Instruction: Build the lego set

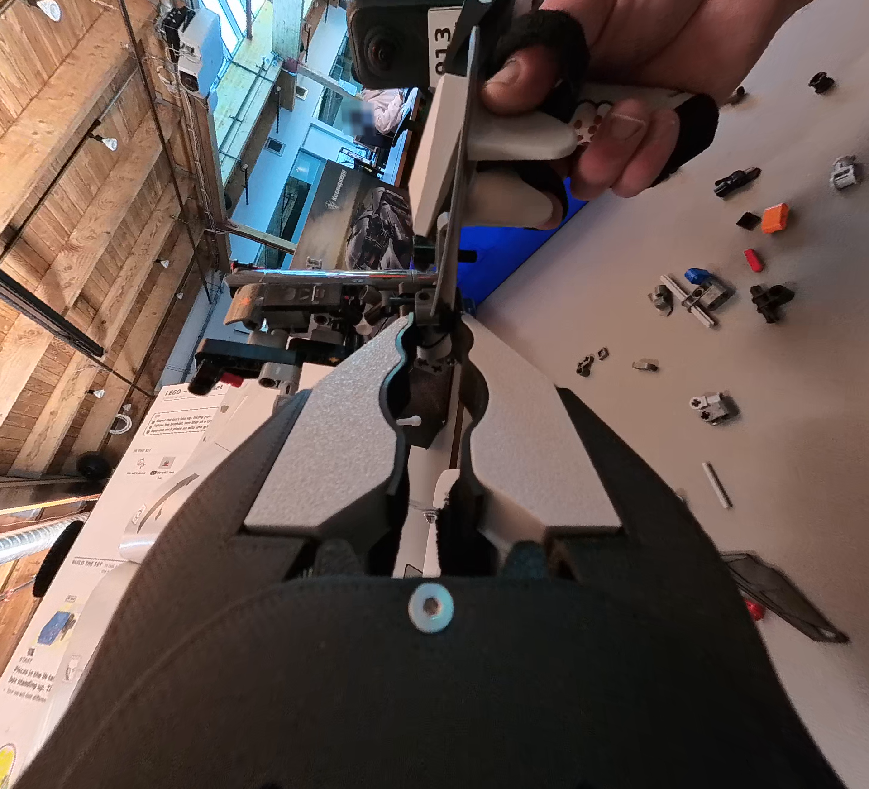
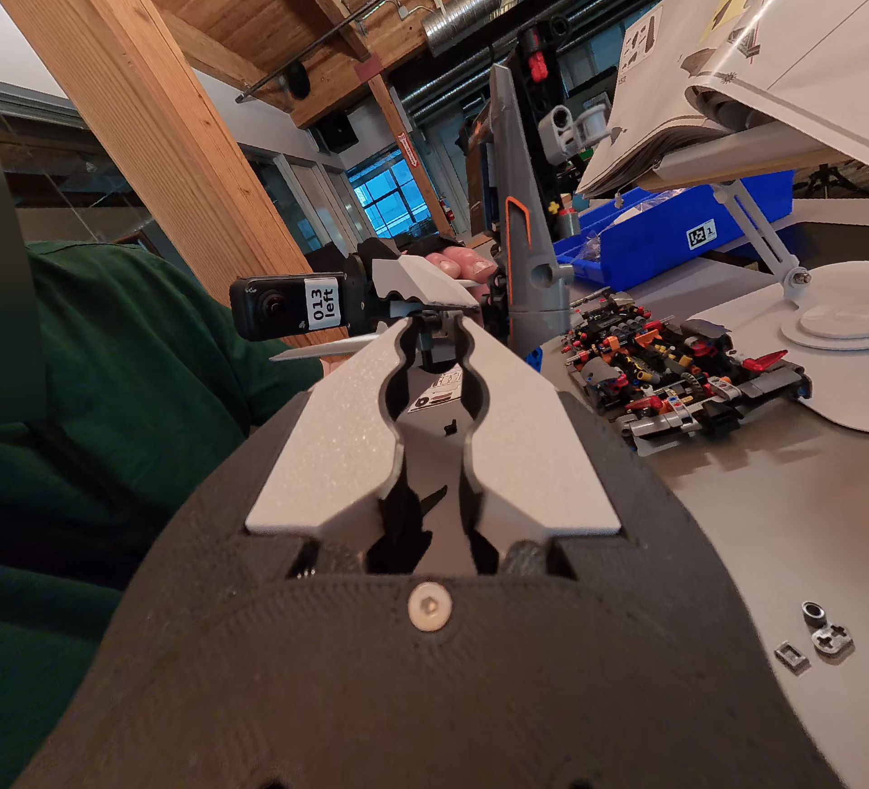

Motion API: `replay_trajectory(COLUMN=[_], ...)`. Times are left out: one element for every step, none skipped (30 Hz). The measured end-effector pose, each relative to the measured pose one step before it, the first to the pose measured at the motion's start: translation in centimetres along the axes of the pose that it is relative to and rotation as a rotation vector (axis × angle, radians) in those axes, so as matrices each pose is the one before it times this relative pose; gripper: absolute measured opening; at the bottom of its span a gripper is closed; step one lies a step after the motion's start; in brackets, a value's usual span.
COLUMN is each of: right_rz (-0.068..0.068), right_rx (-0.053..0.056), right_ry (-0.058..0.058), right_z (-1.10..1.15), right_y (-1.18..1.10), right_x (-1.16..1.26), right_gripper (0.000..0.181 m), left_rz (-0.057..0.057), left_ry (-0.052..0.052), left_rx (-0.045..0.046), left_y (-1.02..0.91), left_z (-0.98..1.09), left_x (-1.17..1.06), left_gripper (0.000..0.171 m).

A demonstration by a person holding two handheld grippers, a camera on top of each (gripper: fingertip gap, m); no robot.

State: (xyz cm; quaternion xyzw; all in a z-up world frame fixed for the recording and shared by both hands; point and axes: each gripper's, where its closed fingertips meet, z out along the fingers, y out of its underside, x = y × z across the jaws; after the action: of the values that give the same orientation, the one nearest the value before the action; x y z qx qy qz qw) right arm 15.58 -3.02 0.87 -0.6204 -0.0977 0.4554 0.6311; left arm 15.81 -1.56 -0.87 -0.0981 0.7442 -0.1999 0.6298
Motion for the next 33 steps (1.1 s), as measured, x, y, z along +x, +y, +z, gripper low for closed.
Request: replay_trajectory(right_rz=[-0.0008,-0.0029,-0.0042,-0.0049,-0.0041,-0.0035,-0.0057,-0.0075,-0.0065,-0.0055,-0.0070,-0.0085,-0.0079,-0.0069,-0.0039,-0.0049,-0.0045,-0.0035,-0.0046,-0.0059,-0.0062,-0.0040,-0.0033,-0.0034,-0.0036,-0.0062,-0.0097,-0.0111,-0.0094,-0.0069,-0.0060,-0.0026,-0.0006], right_rx=[-0.0010,-0.0017,-0.0059,-0.0069,-0.0066,-0.0071,-0.0102,-0.0113,-0.0086,-0.0055,-0.0052,-0.0097,-0.0111,-0.0091,-0.0085,-0.0087,-0.0096,-0.0068,-0.0054,-0.0051,0.0000,0.0001,-0.0008,-0.0005,0.0004,-0.0004,-0.0013,-0.0002,-0.0002,-0.0012,0.0004,0.0010,-0.0007], right_ry=[0.0004,-0.0020,-0.0001,0.0011,0.0000,0.0023,0.0054,0.0086,0.0055,-0.0012,-0.0018,-0.0010,0.0004,-0.0013,-0.0019,0.0000,0.0048,0.0042,-0.0004,0.0014,0.0008,0.0007,0.0020,0.0027,0.0010,0.0025,0.0030,0.0022,0.0015,0.0012,0.0016,0.0013,0.0003], right_z=[-0.049,-0.058,-0.031,-0.035,-0.024,-0.031,-0.010,-0.012,0.006,0.027,0.056,0.084,0.099,0.098,0.092,0.083,0.068,0.052,0.044,0.040,-0.001,-0.009,-0.010,-0.028,-0.030,-0.019,-0.009,0.000,0.006,0.018,0.013,0.009,0.016], right_y=[0.006,0.021,0.057,0.093,0.103,0.120,0.167,0.167,0.129,0.059,0.070,0.131,0.165,0.136,0.136,0.143,0.160,0.108,0.067,0.069,-0.020,-0.020,-0.005,-0.008,-0.023,-0.008,-0.009,-0.036,-0.043,-0.011,-0.021,-0.021,0.013], right_x=[0.008,-0.049,-0.031,-0.007,-0.005,0.045,0.089,0.108,0.057,-0.063,-0.085,-0.093,-0.054,-0.070,-0.072,-0.029,0.045,0.047,-0.043,-0.029,-0.036,-0.030,0.007,0.011,-0.005,-0.009,-0.027,-0.060,-0.061,-0.040,-0.022,-0.010,0.003], right_gripper=[0.014,0.015,0.015,0.016,0.016,0.017,0.017,0.018,0.018,0.018,0.018,0.018,0.018,0.018,0.018,0.018,0.017,0.016,0.016,0.016,0.014,0.014,0.013,0.013,0.012,0.011,0.010,0.008,0.007,0.007,0.006,0.006,0.005], left_rz=[-0.0005,0.0000,0.0004,-0.0002,-0.0001,0.0003,-0.0003,-0.0004,0.0006,0.0008,-0.0001,-0.0008,0.0001,0.0007,-0.0002,-0.0012,-0.0011,-0.0006,0.0010,0.0000,-0.0017,-0.0003,-0.0012,-0.0016,-0.0003,0.0001,-0.0003,-0.0005,-0.0005,-0.0008,-0.0001,-0.0001,-0.0007], left_ry=[0.0000,0.0000,-0.0004,0.0001,0.0007,-0.0003,-0.0003,0.0006,0.0005,-0.0001,-0.0004,0.0006,0.0006,0.0003,0.0001,0.0008,0.0006,0.0009,0.0002,0.0005,0.0002,-0.0011,0.0001,0.0002,-0.0004,-0.0007,0.0003,-0.0001,-0.0011,-0.0002,-0.0003,-0.0007,0.0002], left_rx=[0.00029,-0.00004,-0.00009,0.00027,-0.00003,0.00027,0.00103,0.00046,-0.00004,0.00019,0.00061,0.00073,0.00029,0.00010,0.00042,0.00161,0.00222,0.00144,0.00045,0.00087,0.00010,0.00050,0.00031,-0.00030,0.00001,-0.00045,-0.00066,0.00024,0.00127,0.00075,-0.00022,-0.00023,0.00058], left_y=[-0.008,-0.005,-0.004,0.000,-0.013,-0.009,-0.025,-0.025,-0.018,-0.017,-0.027,-0.024,-0.018,-0.006,-0.024,-0.041,-0.060,-0.056,-0.038,-0.035,-0.005,-0.008,0.002,0.006,0.000,0.003,0.010,0.001,-0.020,-0.020,-0.001,0.008,0.001], left_z=[0.001,-0.011,-0.012,-0.011,0.000,-0.009,-0.015,-0.007,-0.011,-0.008,-0.006,-0.004,-0.007,0.004,0.007,0.015,0.001,0.017,0.012,0.013,0.009,-0.006,0.009,0.003,0.000,0.010,0.005,-0.001,-0.015,-0.007,-0.003,-0.005,0.002], left_x=[-0.005,-0.007,-0.017,-0.008,0.005,-0.014,-0.016,-0.001,-0.009,-0.010,-0.017,0.011,0.004,0.013,0.011,0.028,0.032,0.033,0.020,0.027,0.004,-0.012,-0.005,-0.010,-0.003,0.001,0.004,-0.012,-0.030,-0.013,-0.012,-0.022,0.004], left_gripper=[0.012,0.012,0.012,0.012,0.012,0.012,0.012,0.012,0.012,0.012,0.012,0.012,0.012,0.012,0.011,0.012,0.012,0.012,0.012,0.012,0.012,0.012,0.012,0.012,0.012,0.012,0.012,0.012,0.012,0.012,0.012,0.012,0.012])
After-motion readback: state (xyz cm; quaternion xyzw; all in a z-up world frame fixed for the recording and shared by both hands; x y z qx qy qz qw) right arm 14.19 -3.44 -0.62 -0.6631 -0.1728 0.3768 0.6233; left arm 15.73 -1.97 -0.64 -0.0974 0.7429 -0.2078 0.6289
